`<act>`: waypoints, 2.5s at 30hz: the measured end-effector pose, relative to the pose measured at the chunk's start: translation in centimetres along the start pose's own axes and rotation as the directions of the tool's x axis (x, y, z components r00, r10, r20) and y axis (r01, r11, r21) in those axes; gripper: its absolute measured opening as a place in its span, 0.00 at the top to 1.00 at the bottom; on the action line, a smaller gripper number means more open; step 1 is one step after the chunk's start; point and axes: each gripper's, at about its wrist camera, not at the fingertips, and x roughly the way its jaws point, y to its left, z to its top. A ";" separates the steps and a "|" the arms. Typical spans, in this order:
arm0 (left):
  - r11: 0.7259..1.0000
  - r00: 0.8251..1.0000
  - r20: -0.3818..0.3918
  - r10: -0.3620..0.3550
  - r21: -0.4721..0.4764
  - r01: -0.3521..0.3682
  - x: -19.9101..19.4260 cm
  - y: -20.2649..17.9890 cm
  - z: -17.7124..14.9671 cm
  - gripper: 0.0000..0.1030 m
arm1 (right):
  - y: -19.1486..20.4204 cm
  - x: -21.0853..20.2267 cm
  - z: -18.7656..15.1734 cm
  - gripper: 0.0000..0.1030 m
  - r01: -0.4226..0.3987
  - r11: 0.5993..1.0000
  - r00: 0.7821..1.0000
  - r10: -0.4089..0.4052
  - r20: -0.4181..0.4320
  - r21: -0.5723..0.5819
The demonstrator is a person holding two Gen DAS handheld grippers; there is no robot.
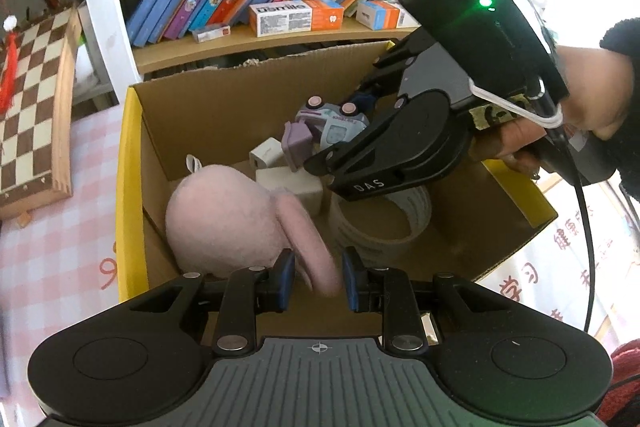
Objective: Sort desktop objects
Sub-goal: 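Lower the knife and truck into the yellow box and open both tools, then withdraw both tools up out of the yellow box, then move both tools back toward the white watch and charger beside the box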
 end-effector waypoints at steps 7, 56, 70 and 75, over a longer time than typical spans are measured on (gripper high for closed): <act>1.000 0.999 0.043 0.020 0.017 -0.021 -0.7 -0.4 -0.3 0.69 | 0.2 0.0 0.0 0.53 0.025 1.000 1.000 -0.025 0.001 -0.007; 0.982 0.931 0.314 0.184 -0.100 -0.161 -11.8 -0.6 -9.6 0.19 | 9.5 -17.3 -8.7 0.15 0.164 0.901 0.899 -0.304 0.314 0.402; 0.981 0.946 0.261 0.191 -0.074 -0.178 -12.9 -1.7 -13.9 0.15 | 14.5 -18.0 -14.8 0.09 0.204 0.839 0.921 -0.340 0.192 0.505; 0.982 0.953 0.241 0.186 -0.060 -0.177 -12.9 -2.0 -15.0 0.14 | 16.1 -17.6 -15.7 0.08 0.209 0.838 0.929 -0.331 0.167 0.504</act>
